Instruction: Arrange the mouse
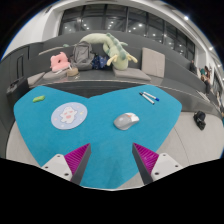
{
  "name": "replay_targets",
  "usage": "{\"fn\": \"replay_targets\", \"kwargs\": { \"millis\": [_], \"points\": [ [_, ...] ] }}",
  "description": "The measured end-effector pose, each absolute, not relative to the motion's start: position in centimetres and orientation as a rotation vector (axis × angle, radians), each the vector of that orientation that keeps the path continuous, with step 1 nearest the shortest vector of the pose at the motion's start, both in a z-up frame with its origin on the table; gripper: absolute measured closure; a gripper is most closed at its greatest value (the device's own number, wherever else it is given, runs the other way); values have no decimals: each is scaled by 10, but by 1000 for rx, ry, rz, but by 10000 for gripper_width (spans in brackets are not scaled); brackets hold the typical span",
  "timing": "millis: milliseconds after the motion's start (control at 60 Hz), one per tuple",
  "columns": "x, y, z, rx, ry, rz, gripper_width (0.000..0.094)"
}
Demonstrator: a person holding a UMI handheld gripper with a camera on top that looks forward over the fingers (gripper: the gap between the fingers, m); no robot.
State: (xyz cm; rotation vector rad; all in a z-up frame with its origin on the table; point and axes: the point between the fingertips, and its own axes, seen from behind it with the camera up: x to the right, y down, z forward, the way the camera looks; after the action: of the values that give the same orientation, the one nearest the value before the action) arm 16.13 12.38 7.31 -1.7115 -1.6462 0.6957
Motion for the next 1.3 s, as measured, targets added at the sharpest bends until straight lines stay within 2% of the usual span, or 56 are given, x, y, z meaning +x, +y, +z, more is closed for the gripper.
{"fn": "replay_targets", "kwargs": {
  "millis": [467,1000,1300],
  "points": [
    [96,184,36,-1681,-1566,769,83],
    [3,182,-13,-1727,-1569,808,85],
    [-55,192,-18,-1728,-1538,789,69]
  ]
}}
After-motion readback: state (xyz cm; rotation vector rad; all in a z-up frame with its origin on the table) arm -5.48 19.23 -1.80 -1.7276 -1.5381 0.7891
